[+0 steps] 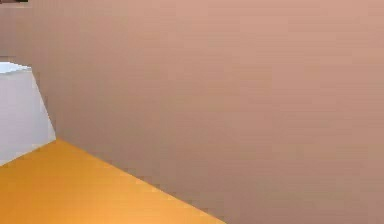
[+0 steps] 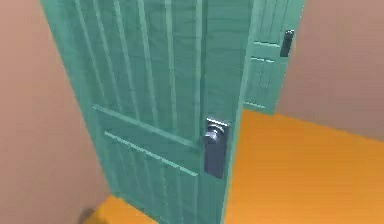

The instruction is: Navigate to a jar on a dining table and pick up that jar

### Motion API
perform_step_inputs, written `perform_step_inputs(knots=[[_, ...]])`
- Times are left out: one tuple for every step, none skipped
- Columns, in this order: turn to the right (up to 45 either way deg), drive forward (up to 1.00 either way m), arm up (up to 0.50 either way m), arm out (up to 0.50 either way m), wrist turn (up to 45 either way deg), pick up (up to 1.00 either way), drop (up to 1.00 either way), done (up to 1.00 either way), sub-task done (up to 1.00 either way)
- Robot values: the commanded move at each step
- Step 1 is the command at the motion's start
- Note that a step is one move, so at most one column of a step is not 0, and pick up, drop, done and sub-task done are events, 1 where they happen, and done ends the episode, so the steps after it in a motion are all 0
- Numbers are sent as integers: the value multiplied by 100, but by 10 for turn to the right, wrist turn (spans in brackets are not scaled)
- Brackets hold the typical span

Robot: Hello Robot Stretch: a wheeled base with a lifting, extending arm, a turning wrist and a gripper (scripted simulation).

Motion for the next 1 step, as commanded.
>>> perform_step_inputs(knots=[[450,0,0,0,0,0,0,0,0]])
